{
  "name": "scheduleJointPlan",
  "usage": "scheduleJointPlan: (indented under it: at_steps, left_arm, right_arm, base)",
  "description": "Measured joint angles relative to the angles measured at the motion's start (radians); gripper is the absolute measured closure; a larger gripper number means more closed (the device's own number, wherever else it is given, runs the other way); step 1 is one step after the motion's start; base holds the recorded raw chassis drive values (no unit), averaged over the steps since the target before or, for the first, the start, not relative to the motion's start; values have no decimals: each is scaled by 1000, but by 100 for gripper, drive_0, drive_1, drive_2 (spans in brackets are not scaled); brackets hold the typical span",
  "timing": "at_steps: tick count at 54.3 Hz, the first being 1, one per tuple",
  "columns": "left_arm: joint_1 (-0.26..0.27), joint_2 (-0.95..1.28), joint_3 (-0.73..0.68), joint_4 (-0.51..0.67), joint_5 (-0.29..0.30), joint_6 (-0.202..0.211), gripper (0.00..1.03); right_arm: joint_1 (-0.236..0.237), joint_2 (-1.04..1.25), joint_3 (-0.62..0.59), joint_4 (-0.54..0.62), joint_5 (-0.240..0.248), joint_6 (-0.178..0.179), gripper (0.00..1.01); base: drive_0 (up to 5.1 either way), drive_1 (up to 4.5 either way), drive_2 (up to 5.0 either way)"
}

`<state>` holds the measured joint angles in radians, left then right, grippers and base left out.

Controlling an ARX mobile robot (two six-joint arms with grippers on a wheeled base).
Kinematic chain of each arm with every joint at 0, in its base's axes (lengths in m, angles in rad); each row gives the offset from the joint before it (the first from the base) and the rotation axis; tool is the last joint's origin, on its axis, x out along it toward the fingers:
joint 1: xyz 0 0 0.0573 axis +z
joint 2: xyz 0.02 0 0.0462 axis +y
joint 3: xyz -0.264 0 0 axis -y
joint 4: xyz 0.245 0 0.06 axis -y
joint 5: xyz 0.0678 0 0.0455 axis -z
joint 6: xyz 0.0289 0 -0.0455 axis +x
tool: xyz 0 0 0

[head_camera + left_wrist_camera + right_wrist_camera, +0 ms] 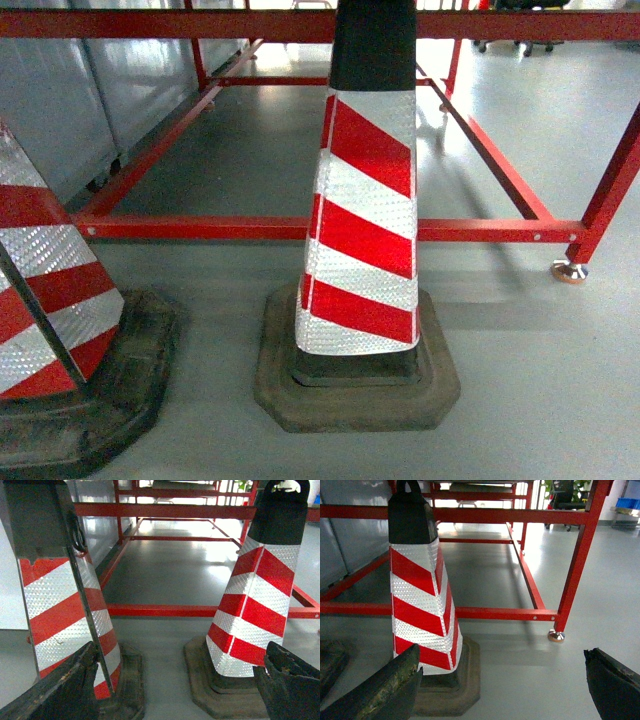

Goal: Place box next to blue box on left shelf

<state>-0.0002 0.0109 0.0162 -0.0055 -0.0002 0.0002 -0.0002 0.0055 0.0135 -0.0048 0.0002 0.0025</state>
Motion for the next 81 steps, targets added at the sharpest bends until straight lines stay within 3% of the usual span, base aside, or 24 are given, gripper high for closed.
scheduleJointPlan:
  at_steps: [81]
  left_arm:
    - [0, 0, 0, 0, 0, 0, 5]
  right_arm:
    - [0, 0, 0, -1, 0, 0, 3]
  base:
    - [0, 0, 0]
